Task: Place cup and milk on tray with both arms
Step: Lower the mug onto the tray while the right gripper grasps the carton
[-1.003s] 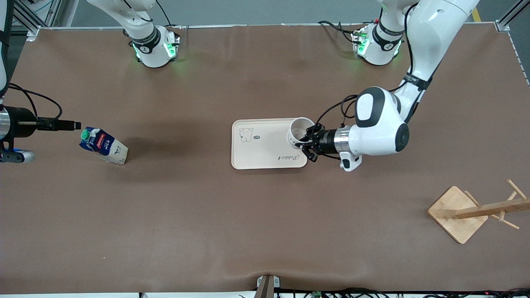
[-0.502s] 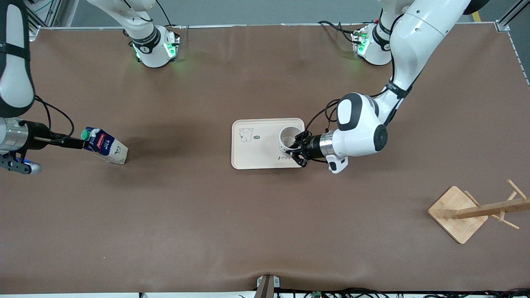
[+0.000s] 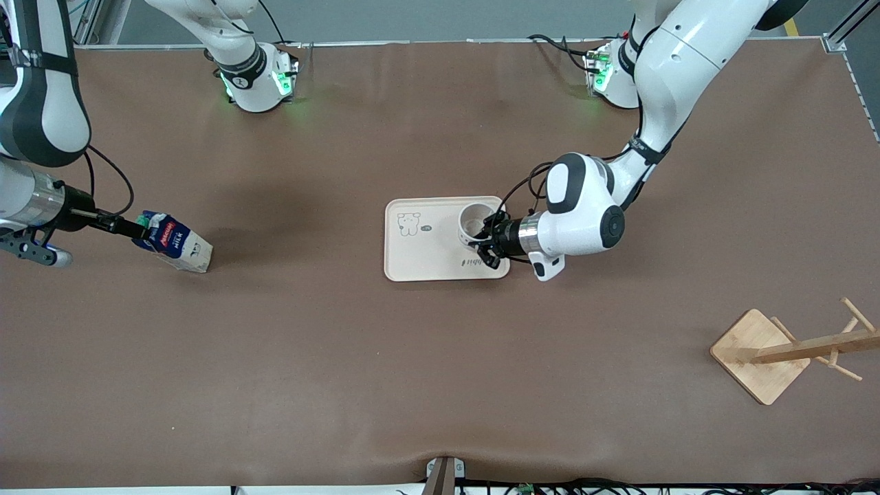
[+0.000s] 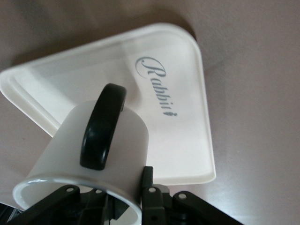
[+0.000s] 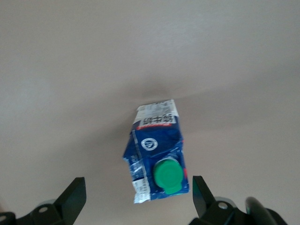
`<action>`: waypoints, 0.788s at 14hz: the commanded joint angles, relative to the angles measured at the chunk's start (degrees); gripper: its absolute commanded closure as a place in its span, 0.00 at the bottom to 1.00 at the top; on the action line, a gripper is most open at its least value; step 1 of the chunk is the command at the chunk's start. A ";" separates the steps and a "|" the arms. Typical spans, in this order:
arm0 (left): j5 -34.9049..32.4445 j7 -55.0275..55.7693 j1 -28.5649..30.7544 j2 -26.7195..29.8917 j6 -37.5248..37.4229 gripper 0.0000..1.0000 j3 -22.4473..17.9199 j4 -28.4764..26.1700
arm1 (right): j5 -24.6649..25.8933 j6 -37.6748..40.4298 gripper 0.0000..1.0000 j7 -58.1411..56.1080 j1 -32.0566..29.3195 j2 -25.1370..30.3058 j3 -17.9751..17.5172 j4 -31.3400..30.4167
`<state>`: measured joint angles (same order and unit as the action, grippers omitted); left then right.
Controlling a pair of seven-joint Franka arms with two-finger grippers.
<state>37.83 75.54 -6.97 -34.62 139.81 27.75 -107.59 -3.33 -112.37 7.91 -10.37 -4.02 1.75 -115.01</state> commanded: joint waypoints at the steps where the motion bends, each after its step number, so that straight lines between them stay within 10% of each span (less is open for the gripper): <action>1: -1.54 0.84 -0.42 2.44 0.73 1.00 -0.59 -3.67 | 1.83 -5.39 0.00 3.77 -1.58 2.96 -0.87 -4.77; 8: -1.54 0.84 -0.33 3.07 0.73 1.00 -0.68 -5.52 | 1.84 -17.36 0.00 5.45 -1.06 8.33 -1.13 -17.70; 11: -1.62 0.84 -0.24 2.89 0.73 0.59 -0.68 -5.35 | 1.84 -17.45 0.00 4.40 -0.44 8.33 -1.22 -19.01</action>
<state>36.97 75.53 -6.95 -33.54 139.91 27.43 -111.56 -2.50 -129.23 11.98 -10.97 2.34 1.10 -131.49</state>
